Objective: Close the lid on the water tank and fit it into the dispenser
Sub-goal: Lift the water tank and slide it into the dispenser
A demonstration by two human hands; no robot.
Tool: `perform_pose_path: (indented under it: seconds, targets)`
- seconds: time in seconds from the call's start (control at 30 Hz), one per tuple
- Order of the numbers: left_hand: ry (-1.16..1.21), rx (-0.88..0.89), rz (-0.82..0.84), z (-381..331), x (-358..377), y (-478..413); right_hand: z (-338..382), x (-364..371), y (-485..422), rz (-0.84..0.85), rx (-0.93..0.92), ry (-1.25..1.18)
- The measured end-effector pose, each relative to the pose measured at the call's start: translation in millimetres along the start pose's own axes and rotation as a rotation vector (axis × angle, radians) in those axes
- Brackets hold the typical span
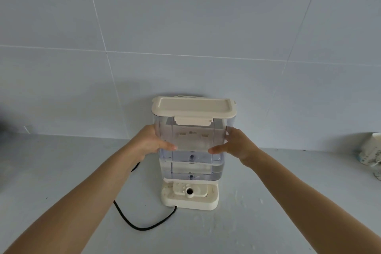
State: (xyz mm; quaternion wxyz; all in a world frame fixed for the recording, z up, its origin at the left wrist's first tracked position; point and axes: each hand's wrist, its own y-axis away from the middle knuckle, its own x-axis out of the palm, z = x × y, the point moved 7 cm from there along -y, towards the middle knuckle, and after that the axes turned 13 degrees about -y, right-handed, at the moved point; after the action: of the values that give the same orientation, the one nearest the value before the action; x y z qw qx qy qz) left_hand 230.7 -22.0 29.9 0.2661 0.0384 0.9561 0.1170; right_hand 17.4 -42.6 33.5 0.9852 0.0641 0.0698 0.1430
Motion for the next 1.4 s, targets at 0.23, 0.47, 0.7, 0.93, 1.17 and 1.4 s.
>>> perform_pose_path:
  seconds: [0.23,0.47,0.7,0.93,1.17,1.4]
  targets:
    - [-0.004,-0.015,0.046,10,9,-7,-23,0,-6,-0.029,0.06,-0.008]
    - [-0.011,-0.019,0.06,24,17,-10,-42,2,-7,-0.055,0.081,0.012]
    - [-0.032,-0.01,0.058,36,23,-15,-57,7,-6,-0.05,0.098,-0.037]
    - [-0.052,-0.006,0.07,47,29,-17,-69,10,-8,-0.058,0.091,-0.049]
    - [-0.073,0.015,0.08,54,35,-18,-84,12,-6,-0.082,0.12,-0.054]
    - [-0.147,-0.038,0.087,79,48,-16,-110,12,1,-0.089,0.156,-0.031]
